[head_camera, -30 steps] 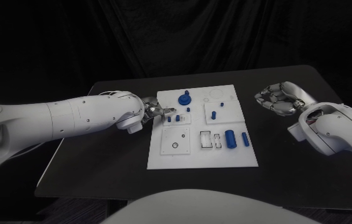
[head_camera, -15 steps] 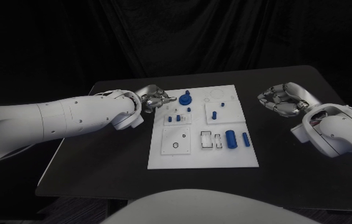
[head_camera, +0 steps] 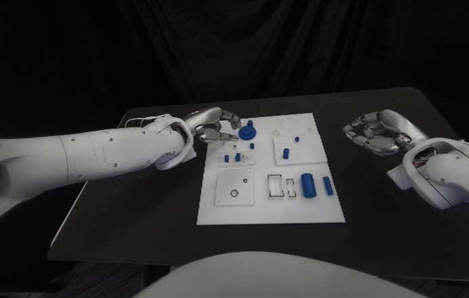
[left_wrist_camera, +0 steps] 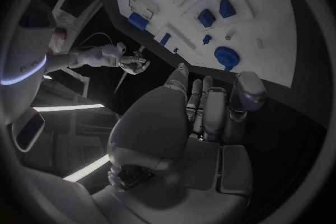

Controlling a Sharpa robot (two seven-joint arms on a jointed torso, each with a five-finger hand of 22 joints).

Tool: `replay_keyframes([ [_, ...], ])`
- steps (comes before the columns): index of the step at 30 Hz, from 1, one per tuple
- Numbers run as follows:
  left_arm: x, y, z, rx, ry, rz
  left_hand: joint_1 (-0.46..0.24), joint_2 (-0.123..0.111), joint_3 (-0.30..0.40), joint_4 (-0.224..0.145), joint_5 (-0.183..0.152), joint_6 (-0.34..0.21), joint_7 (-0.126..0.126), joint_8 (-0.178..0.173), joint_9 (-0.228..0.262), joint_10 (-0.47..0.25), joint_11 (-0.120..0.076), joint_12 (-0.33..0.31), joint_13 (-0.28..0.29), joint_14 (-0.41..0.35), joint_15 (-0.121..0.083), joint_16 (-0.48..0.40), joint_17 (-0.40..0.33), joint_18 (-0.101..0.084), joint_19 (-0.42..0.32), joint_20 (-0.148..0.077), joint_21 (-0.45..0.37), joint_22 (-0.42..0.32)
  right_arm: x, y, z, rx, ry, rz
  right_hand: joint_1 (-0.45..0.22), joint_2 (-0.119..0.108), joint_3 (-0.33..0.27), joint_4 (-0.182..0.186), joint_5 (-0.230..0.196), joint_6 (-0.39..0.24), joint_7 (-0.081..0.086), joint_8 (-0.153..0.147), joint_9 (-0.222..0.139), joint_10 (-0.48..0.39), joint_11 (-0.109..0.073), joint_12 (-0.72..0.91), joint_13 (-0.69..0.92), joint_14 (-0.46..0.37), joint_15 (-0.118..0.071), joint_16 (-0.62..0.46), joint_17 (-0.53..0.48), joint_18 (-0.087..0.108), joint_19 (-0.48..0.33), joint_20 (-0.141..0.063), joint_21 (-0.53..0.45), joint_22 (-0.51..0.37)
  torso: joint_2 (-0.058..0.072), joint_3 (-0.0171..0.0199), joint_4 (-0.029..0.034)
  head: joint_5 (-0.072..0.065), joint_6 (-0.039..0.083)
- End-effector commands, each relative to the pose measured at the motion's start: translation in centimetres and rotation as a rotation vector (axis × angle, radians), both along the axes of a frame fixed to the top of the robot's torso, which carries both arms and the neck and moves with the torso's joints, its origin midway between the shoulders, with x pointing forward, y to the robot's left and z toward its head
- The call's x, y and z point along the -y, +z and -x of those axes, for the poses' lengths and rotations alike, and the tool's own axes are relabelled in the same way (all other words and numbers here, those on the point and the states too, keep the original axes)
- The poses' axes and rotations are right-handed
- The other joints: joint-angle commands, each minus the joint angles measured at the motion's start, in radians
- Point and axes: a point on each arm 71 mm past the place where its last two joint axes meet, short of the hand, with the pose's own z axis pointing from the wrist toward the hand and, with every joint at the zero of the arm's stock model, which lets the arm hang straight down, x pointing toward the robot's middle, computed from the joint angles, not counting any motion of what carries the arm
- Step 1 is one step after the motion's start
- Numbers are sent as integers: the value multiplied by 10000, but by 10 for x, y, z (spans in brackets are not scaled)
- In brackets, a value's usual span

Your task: Assemble the parts on the task board

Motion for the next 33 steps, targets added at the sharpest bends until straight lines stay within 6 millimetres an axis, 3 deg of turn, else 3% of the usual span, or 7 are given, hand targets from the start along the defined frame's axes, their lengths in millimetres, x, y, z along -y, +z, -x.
replay_keyframes([
  [1, 15, 3, 2, 2060, -2042, -1825, 344, -181, 346, -88, 45, 73, -310, -274, -744, -159, -140, -273, -643, -63, -128, -117, -244, 168, -126, -122, -437, 1021, 1, 1, 1, 211, -3, -33, -32, -36, 35, 25, 52, -46, -9, 63, -15, -21, -19, -20, 12, 137, 61, -35, 805, 92, -86, -5, -62, 1156, -1, 3, -19, 33, 0],
  [4, 22, 1, -2, 2645, -2620, -2583, 521, -534, 942, -164, 65, 803, -546, -700, -1894, -178, -346, -363, -1573, 113, -297, -55, -248, 273, -172, -327, -1149, 816, 3, 2, 2, 341, -8, -74, -32, -38, 38, 21, 56, -42, -11, 68, -15, -25, -20, -22, 7, 139, 60, -30, 810, 90, -81, -6, -50, 1159, 3, 0, -4, -10, 0],
  [8, 31, -3, -8, 3115, -3251, -3281, 619, -774, 1613, -245, 297, 1525, -639, -873, -2544, 361, -579, -544, -2425, 586, -543, 153, 34, 261, 320, -534, -1136, 787, 3, 4, 4, 586, 20, -153, -34, -54, 35, 16, 65, -31, -14, 80, -13, -10, -22, -13, 22, 148, 58, -12, 826, 83, -65, -6, -11, 1169, 14, -5, 6, -65, 0],
  [10, 37, -5, -12, 3247, -3512, -3577, 524, -935, 1942, -229, 264, 1860, -641, -947, -2812, 614, -748, -768, -2893, 772, -633, 230, 167, 268, 540, -657, -1123, 775, 4, 6, 5, 726, 39, -195, -36, -60, 33, 15, 69, -28, -15, 83, -13, 9, -23, -3, 43, 155, 57, 2, 839, 76, -49, -7, 27, 1179, 10, -1, -7, -61, 0],
  [13, 43, -8, -15, 3283, -3693, -3795, 443, -1065, 2210, -258, 155, 2061, -649, -1049, -3038, 654, -783, -1008, -3291, 798, -714, 208, 110, 293, 578, -707, -1372, 692, 4, 6, 5, 815, 71, -225, -36, -60, 33, 15, 69, -28, -15, 83, -13, 9, -23, -3, 43, 155, 57, 2, 839, 76, -49, -7, 27, 1179, 21, 0, -18, -85, 0],
  [19, 57, -11, -21, 3112, -3854, -4064, 126, -1221, 2358, -215, -86, 1867, -919, -1298, -3429, 811, -630, -1125, -3664, 735, -623, 154, -35, 329, 540, -659, -1792, 572, 2, 7, 5, 880, 131, -264, -45, -75, 28, 15, 80, -18, -17, 94, -12, 9, -25, -2, 41, 160, 55, 11, 846, 74, -44, -8, 36, 1182, 26, -5, -16, -167, 0],
  [33, 68, -13, -25, 3383, -3702, -4472, -322, -1271, 2341, -150, -95, 1509, -1192, -1306, -3822, 666, -387, -954, -3670, 642, -482, 112, -188, 349, 541, -504, -2140, 482, 1, 6, 5, 663, 130, -217, -54, -81, 26, 19, 91, -11, -19, 102, -12, -6, -26, -9, 22, 154, 54, -2, 832, 73, -40, -8, 43, 1184, 60, -12, -98, -63, 0],
])
